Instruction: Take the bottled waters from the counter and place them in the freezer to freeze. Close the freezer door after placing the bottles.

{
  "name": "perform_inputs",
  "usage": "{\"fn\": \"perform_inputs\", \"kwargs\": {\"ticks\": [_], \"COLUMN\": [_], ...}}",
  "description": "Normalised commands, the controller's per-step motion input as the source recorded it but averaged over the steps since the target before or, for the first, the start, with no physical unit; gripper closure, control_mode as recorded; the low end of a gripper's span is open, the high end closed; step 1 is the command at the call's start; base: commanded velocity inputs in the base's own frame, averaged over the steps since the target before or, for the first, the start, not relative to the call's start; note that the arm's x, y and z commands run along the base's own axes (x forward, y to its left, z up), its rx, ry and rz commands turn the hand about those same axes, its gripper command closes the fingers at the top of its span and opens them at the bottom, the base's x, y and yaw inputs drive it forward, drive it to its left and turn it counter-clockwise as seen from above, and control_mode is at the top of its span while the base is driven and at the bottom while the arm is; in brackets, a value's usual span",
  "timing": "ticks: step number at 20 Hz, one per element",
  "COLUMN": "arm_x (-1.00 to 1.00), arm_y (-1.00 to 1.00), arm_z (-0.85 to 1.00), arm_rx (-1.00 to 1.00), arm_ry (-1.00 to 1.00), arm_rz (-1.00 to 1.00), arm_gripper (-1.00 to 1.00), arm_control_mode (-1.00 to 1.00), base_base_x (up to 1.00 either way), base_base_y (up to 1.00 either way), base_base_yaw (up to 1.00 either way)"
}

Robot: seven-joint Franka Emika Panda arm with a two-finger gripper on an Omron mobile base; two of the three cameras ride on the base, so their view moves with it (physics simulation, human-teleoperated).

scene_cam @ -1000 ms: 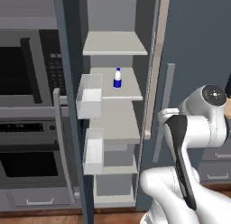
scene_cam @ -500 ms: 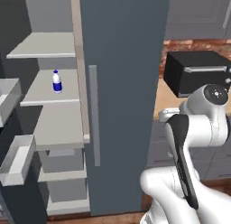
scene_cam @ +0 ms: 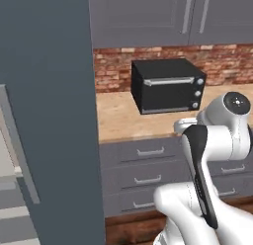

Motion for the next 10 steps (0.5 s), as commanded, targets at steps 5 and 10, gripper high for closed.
{"fn": "perform_inputs", "kwargs": {"ticks": [5, 10], "arm_x": [0.0, 0.0], "arm_y": [0.0, 0.0], "arm_z": [0.0, 0.0], "arm_rx": [0.0, 0.0], "arm_ry": [0.0, 0.0], "arm_rz": [0.0, 0.0], "arm_gripper": [-1.0, -1.0], "arm_control_mode": [1.0, 1.0], "base_base_x": [0.46, 0.14], "base_base_y": [-1.0, -1.0], "base_base_yaw": [-0.11, -0.18]}}
